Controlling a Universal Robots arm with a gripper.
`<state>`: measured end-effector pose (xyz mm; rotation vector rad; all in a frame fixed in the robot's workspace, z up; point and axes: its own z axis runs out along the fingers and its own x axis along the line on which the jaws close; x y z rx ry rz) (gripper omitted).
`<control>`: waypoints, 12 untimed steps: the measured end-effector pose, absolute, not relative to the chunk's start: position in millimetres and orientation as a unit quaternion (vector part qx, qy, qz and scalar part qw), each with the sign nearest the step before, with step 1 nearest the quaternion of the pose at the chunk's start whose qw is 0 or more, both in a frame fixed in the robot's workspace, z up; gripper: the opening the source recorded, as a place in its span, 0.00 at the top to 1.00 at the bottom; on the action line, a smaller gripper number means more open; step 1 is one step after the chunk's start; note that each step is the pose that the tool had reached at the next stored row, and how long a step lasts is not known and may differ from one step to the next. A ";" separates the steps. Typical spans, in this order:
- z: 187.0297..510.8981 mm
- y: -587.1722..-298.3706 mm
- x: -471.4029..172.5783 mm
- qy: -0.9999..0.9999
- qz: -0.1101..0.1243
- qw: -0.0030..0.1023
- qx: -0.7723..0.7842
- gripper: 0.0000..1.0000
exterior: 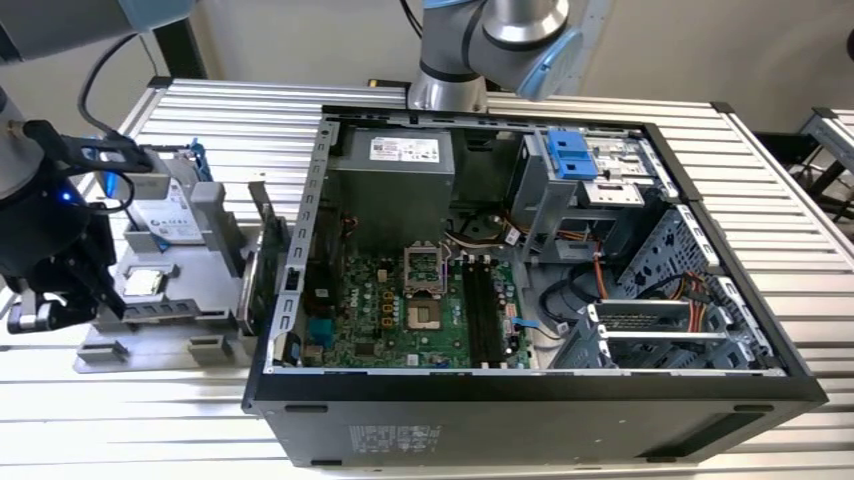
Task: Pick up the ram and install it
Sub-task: 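Pick up the ram and move it above insertion slot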
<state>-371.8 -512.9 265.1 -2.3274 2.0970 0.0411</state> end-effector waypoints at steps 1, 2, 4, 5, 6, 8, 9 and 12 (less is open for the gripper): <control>266.0 -512.9 -371.7 0.669 0.013 0.004 -0.743 1.00; 266.6 -513.0 -371.7 0.669 0.013 0.004 -0.743 1.00; 267.8 -513.0 -371.7 0.669 0.013 0.004 -0.743 1.00; 268.3 -513.0 -371.7 0.669 0.013 0.004 -0.743 1.00; 269.3 -513.0 -371.7 0.669 0.013 0.004 -0.743 1.00; 271.2 -512.9 -371.7 0.669 0.013 0.004 -0.743 1.00; 271.8 -512.8 -371.8 0.669 0.013 0.004 -0.743 1.00; 273.2 -512.9 -371.8 0.669 0.013 0.004 -0.743 1.00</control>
